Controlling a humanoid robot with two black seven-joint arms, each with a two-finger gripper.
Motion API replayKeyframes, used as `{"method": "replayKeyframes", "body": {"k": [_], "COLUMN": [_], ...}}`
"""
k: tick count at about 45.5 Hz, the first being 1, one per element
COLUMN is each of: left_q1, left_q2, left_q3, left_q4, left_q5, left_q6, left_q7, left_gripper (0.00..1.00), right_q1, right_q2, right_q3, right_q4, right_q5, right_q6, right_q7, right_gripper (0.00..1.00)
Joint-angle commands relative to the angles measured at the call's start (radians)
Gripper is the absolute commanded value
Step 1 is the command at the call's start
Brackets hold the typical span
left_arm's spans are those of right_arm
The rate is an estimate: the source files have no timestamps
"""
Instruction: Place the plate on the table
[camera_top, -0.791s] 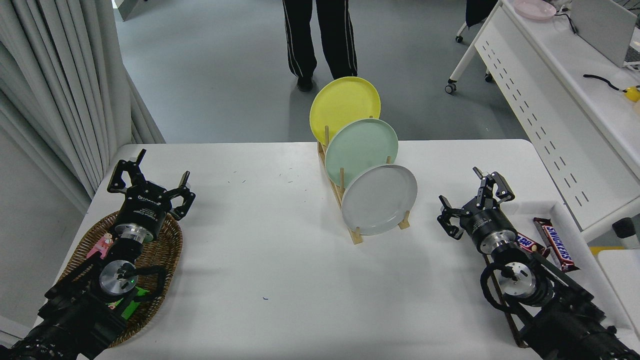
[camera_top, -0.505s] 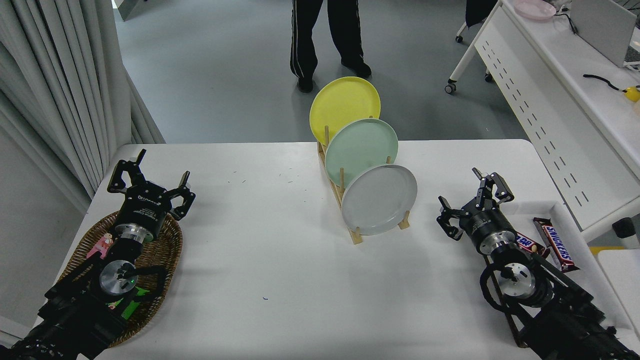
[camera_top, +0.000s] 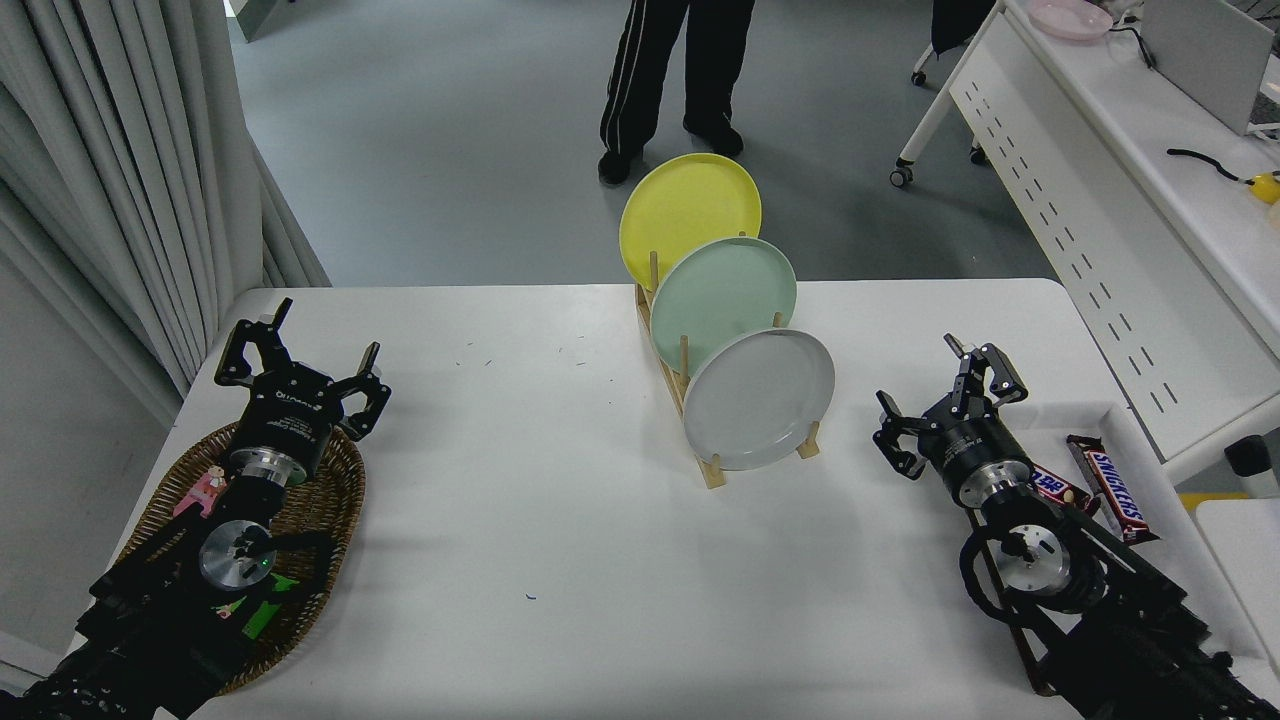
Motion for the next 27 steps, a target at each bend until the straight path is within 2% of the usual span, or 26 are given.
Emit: {"method": "replayKeyframes", "body": {"k": [1,27], "left_q1": [0.000,0.000], "left_q2": [0.000,0.000], "left_q3": [0.000,0.000], "left_q4": [0.000,0.000], "left_q5": [0.000,0.000], "left_q6": [0.000,0.000], "left_q7": [0.000,0.000], "left_gripper": [1.00,1.00], "right_q1": [-0.001,0.023], "right_q2": [0.001,-0.006], "right_q3": [-0.001,-0.004], "right_q4": [-0.001,0.016], "right_q5": [0.000,0.003], "right_q6": [-0.001,-0.001], "right_q7": [0.000,-0.002], "right_gripper": [1.00,1.00]}}
